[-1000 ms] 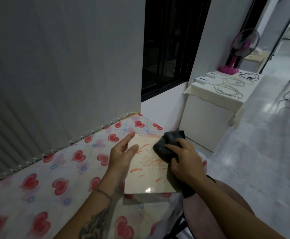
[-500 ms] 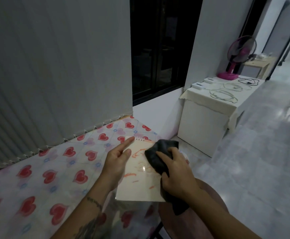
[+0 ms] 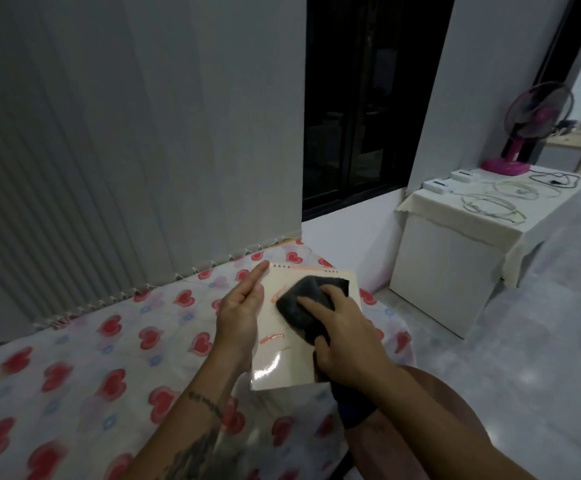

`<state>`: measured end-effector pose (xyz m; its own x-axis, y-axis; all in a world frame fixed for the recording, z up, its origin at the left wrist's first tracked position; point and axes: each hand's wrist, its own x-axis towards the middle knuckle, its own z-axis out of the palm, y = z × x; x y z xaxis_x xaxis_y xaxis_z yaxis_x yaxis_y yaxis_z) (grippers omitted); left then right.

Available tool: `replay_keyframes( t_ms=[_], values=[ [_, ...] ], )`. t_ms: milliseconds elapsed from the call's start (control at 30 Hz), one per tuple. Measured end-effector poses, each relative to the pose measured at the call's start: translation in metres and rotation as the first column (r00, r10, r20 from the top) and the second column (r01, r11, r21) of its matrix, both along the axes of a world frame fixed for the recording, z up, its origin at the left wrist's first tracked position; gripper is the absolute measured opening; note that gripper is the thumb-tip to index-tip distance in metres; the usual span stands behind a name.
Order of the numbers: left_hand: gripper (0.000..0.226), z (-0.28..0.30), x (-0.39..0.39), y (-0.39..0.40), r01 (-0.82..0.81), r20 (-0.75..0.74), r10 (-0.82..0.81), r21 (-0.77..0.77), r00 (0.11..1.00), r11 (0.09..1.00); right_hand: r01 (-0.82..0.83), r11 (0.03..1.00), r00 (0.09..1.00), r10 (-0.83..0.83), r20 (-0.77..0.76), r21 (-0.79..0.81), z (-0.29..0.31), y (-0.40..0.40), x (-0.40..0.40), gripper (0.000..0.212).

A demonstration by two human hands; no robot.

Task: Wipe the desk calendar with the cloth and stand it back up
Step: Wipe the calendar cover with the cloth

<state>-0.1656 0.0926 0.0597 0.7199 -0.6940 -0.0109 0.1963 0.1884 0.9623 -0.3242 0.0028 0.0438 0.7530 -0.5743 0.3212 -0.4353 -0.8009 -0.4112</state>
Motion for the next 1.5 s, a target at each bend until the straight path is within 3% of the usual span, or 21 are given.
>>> replay_keyframes(
  t_ms=[67,267,333,500,733,933,1033,1133,1200,1267,1367,1433,1500],
  values=[
    [0.037,0.002,0.013,0.013,-0.009,-0.007,0.009,-0.02,1.0,1.0,-0.013,0.998,1.0,0.012,-0.012,-0.056,-0.001,0.002,0.003,0.053],
    [0.044,0.008,0.045,0.046,0.053,-0.035,-0.055,-0.079,0.998,0.996,0.224,0.974,0.97,-0.223,0.096,-0.009,0.021,0.03,0.061,0.053],
    [0.046,0.013,0.061,0.059,0.064,-0.028,-0.067,-0.097,0.997,0.993,0.19,0.981,0.976,-0.184,0.115,-0.04,0.03,0.055,0.085,0.057],
    [0.043,0.017,0.109,0.099,0.019,-0.045,-0.026,-0.14,0.999,0.99,-0.095,0.982,0.994,0.103,0.044,-0.16,0.027,0.102,0.106,0.049],
    [0.046,0.019,0.129,0.124,0.096,-0.137,-0.126,-0.209,0.983,0.973,0.244,0.966,0.964,-0.231,0.133,-0.091,0.046,0.125,0.151,0.054],
    [0.043,0.029,0.152,0.144,0.092,-0.142,-0.129,-0.244,0.981,0.965,-0.082,0.972,0.996,0.087,0.015,-0.219,0.049,0.149,0.147,0.047],
    [0.044,0.028,0.156,0.148,0.09,-0.157,-0.133,-0.258,0.979,0.962,0.048,0.989,0.996,-0.038,0.078,-0.14,0.045,0.148,0.145,0.044],
    [0.044,0.028,0.149,0.144,0.131,-0.185,-0.183,-0.262,0.966,0.956,0.217,0.975,0.97,-0.209,0.128,-0.051,0.055,0.158,0.167,0.055],
    [0.044,0.029,0.147,0.142,0.125,-0.198,-0.181,-0.266,0.963,0.956,0.196,0.976,0.972,-0.181,0.148,-0.095,0.061,0.17,0.178,0.058],
    [0.043,0.03,0.151,0.143,0.087,-0.202,-0.147,-0.278,0.968,0.957,0.079,0.976,0.99,-0.054,0.127,-0.204,0.059,0.179,0.176,0.054],
    [0.043,0.031,0.159,0.149,0.061,-0.164,-0.105,-0.256,0.981,0.965,-0.082,0.973,0.994,0.097,0.057,-0.217,0.047,0.178,0.157,0.046],
    [0.044,0.03,0.162,0.151,0.054,-0.155,-0.094,-0.244,0.983,0.968,-0.068,0.982,0.994,0.081,0.068,-0.177,0.038,0.169,0.143,0.044],
    [0.045,0.029,0.161,0.152,0.06,-0.156,-0.1,-0.245,0.983,0.968,0.072,0.99,0.991,-0.056,0.125,-0.121,0.032,0.157,0.137,0.043]
  ],
)
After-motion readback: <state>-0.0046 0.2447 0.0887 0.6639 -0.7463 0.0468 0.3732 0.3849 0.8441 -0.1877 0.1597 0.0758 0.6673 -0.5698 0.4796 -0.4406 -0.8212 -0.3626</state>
